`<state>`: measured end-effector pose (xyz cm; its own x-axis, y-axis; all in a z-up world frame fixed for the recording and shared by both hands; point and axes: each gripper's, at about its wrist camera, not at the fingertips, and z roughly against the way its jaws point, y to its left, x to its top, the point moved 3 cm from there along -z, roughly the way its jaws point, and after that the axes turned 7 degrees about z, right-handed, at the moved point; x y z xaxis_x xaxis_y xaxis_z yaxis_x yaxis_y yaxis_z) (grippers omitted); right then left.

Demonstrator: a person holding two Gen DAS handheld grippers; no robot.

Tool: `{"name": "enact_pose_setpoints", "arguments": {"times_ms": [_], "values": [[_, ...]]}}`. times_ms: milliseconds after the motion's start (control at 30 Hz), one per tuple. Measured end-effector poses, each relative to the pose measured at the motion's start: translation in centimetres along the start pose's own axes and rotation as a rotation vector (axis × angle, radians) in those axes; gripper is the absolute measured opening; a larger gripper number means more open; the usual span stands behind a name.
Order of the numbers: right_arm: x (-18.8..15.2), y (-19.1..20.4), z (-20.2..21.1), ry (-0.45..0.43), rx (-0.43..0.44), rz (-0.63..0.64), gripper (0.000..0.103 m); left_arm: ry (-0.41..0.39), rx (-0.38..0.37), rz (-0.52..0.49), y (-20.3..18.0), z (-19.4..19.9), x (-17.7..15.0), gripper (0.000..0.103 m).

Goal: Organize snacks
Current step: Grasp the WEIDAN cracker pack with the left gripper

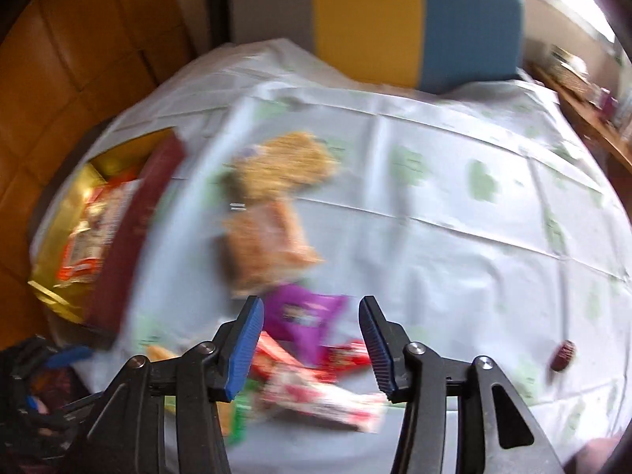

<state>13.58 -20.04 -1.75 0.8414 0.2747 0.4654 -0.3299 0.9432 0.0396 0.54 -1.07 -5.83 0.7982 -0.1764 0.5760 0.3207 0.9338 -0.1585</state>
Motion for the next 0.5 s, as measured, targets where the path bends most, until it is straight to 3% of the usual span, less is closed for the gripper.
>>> {"name": "enact_pose_setpoints", "arguments": {"times_ms": [233,300,500], "values": [[-1.5,-5.4,-1.4,0.055,-0.032,-0.224,0.052,0.037,-0.014,-0.206,-3.4,-1.8,1.4,0.075],[-1.5,-5.7,-1.5,0.058,-0.012,-0.245,0.052,0.055,-0.029,-0.27,-4.3,-2.6,1.7,0.08],[-1.4,-5.0,-1.6,0.063,0.008,-0.223,0.053,0.107,-0.053,-0.416,-6.1,-5.1,2.6,0.081]]}}
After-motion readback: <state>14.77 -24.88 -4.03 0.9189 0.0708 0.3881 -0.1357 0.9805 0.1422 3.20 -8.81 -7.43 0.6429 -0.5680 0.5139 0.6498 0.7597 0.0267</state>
